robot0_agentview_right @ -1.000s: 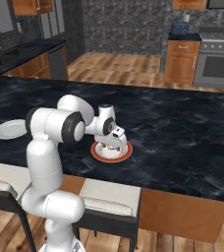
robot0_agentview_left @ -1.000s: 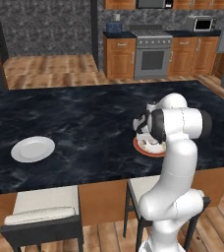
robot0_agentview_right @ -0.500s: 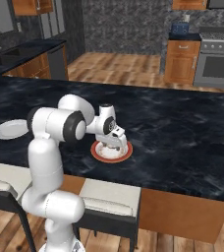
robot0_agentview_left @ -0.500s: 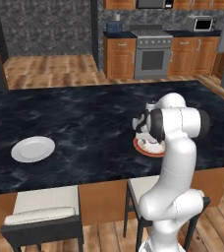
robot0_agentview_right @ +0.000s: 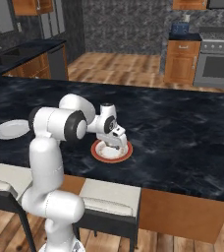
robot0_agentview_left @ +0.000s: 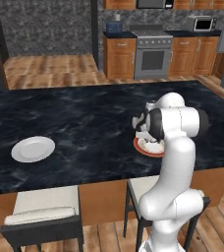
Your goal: Transport the chicken drumstick and garlic to the fridge. Place the chicken drumstick on the rack containing meat and place the garlic on the rack containing the vegetable, ensuring meats and vegetables are on different racks.
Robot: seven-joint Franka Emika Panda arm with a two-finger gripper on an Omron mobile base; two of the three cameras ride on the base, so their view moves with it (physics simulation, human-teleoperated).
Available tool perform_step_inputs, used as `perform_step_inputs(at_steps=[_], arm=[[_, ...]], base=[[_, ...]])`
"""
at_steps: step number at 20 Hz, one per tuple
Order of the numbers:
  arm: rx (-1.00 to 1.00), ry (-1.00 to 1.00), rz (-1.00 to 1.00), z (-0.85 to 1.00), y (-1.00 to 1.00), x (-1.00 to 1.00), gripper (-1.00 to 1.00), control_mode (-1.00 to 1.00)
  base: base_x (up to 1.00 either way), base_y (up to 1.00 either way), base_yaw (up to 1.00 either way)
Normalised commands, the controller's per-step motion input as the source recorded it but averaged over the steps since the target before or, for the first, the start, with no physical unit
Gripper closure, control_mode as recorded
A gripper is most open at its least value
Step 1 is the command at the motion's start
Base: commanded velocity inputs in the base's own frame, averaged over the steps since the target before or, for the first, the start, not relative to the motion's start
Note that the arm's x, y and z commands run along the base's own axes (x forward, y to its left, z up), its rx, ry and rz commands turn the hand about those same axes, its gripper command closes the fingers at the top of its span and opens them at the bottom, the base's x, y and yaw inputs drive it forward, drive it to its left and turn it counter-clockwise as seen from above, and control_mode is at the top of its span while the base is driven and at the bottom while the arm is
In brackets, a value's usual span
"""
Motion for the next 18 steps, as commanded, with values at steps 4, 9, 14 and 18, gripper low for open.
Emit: perform_step_inputs(at_steps=[4,9,14,18], arm=[[0.00,-0.06,0.00,0.17,0.00,-0.71,1.00,-1.00],[0.02,0.00,0.01,0.42,0.00,-1.00,1.00,-1.00],[0.01,-0.02,0.05,0.88,0.00,-1.00,1.00,-1.00],[0.00,0.00,0.11,1.00,0.10,-1.00,1.00,-1.00]], base=[[0.00,0.00,0.00],[0.00,0.00,0.00],[0.00,0.00,0.00],[0.00,0.00,0.00]])
